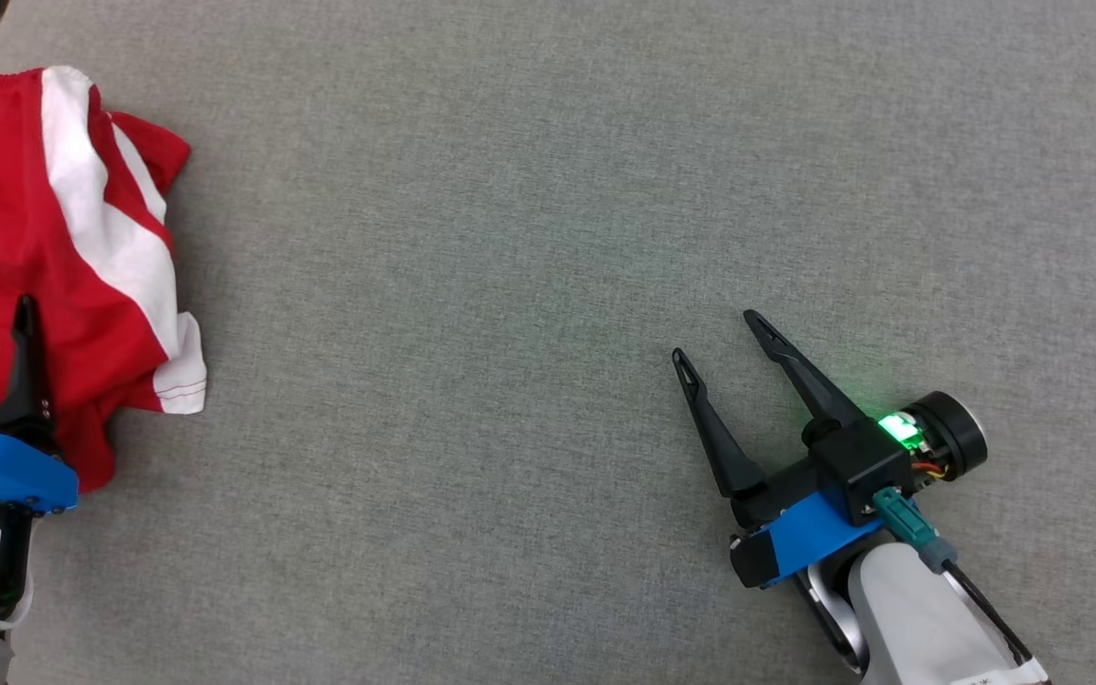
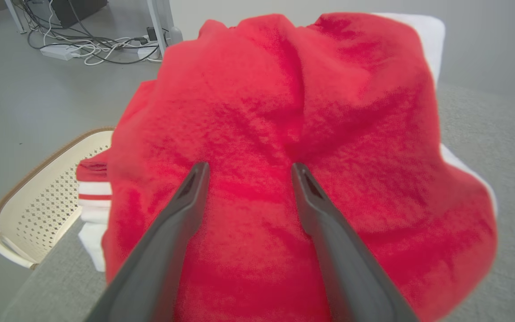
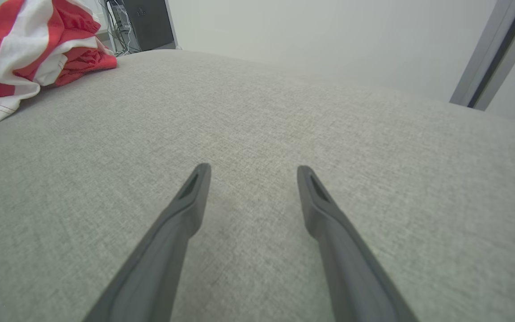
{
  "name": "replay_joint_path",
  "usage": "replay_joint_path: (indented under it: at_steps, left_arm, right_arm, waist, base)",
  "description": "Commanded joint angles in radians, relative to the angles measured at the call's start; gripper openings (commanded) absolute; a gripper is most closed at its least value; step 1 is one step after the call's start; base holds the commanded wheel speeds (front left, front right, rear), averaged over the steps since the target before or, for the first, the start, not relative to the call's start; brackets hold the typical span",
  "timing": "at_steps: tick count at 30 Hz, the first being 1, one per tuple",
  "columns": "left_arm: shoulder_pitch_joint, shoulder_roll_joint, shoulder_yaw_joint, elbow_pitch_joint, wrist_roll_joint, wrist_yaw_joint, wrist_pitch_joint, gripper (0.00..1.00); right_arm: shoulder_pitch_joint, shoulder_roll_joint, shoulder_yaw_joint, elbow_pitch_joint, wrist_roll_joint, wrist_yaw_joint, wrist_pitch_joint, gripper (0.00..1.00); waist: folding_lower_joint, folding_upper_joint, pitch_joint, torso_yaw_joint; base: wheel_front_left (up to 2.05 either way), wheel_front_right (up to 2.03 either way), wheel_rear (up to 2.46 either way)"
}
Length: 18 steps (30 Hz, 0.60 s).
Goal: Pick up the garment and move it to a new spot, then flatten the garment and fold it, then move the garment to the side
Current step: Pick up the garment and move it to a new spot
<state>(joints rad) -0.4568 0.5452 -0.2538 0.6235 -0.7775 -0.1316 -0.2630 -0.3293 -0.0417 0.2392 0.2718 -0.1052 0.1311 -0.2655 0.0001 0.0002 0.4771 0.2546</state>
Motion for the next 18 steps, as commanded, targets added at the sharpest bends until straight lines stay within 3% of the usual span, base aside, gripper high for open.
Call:
replay_joint_path:
  at_steps: [1, 2, 3, 4, 18]
  left_arm:
    - [-0.018, 0.004, -0.008, 0.010, -0.021, 0.002, -0.003, 1.00]
    - [-0.026, 0.011, -0.022, 0.022, -0.045, 0.002, -0.003, 0.89]
    - [-0.028, 0.015, -0.029, 0.022, -0.052, 0.002, -0.003, 0.05]
    - [-0.027, 0.016, -0.035, 0.023, -0.058, 0.002, -0.003, 0.00]
    - [0.023, 0.016, 0.008, -0.096, -0.035, 0.002, -0.003, 0.00]
  right_arm:
    - [0.007, -0.016, -0.009, 0.008, -0.008, -0.001, 0.002, 1.00]
    - [0.016, -0.015, -0.011, -0.003, -0.007, 0.000, 0.002, 1.00]
    - [0.019, -0.015, -0.012, -0.005, -0.006, 0.000, 0.002, 1.00]
    - [0.023, -0.015, -0.016, -0.008, -0.006, 0.000, 0.002, 1.00]
    - [0.054, -0.012, -0.020, -0.004, 0.069, 0.000, 0.000, 1.00]
  waist:
    - [-0.0001, -0.0002, 0.001, -0.007]
    - [-0.0001, -0.0002, 0.005, -0.017]
    - [-0.0001, -0.0002, 0.005, -0.022]
    - [-0.0001, -0.0002, 0.005, -0.024]
    - [-0.0001, -0.0002, -0.107, -0.048]
  base:
    - [0.00, 0.00, 0.00]
    - [0.00, 0.00, 0.00]
    - [0.00, 0.00, 0.00]
    - [0.00, 0.00, 0.00]
    - [0.00, 0.00, 0.00]
